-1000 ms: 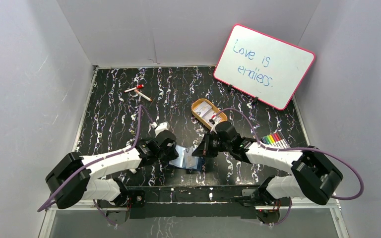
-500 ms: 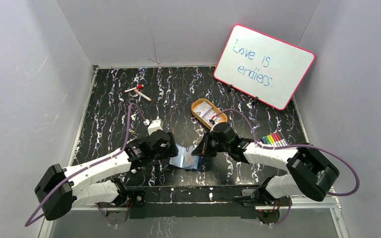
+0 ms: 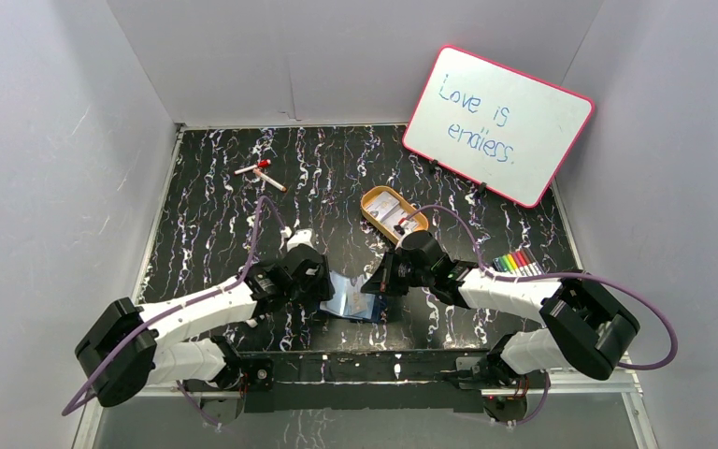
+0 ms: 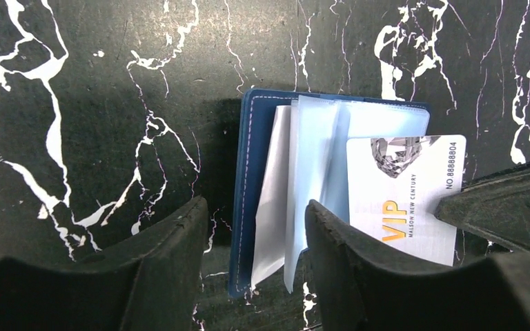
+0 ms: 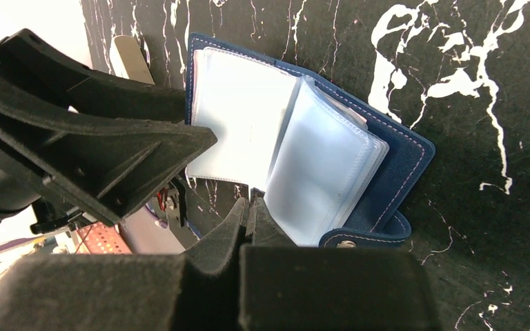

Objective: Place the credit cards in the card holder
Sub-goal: Insert the credit card into the card holder.

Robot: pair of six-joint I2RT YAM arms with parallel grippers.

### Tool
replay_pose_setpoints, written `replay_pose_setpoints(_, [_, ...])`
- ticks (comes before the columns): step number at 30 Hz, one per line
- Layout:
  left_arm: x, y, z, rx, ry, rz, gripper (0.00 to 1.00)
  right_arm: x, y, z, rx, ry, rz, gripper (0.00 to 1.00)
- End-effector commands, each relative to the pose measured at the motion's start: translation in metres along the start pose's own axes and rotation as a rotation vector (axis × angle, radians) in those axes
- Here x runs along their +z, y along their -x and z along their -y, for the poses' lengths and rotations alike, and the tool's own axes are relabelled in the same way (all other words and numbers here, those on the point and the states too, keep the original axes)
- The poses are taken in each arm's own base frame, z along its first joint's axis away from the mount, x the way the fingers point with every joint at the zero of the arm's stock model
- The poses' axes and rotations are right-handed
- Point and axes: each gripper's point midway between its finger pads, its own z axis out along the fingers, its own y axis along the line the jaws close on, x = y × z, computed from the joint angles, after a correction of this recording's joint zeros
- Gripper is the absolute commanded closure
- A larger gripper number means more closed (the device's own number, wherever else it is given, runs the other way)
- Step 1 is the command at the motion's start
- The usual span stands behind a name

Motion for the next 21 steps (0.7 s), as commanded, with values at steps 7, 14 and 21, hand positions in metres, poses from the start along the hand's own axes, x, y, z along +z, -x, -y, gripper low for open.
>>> replay_pose_setpoints(7, [0.009, -0.006, 0.009, -0.074, -0.174, -0.05, 0.74, -0.004, 0.0, -0.005, -0.051, 0.044, 0.014, 1.0])
replay_pose_setpoints(14, [0.011, -0.014, 0.011, -0.116, -0.204, -0.078, 1.0, -0.003, 0.003, -0.005, -0.018, 0.057, 0.041, 1.0])
replay_pose_setpoints(21, [0.011, -0.023, 0.008, -0.165, -0.208, -0.094, 1.0, 0.001, 0.013, -0.005, 0.014, 0.036, 0.081, 1.0])
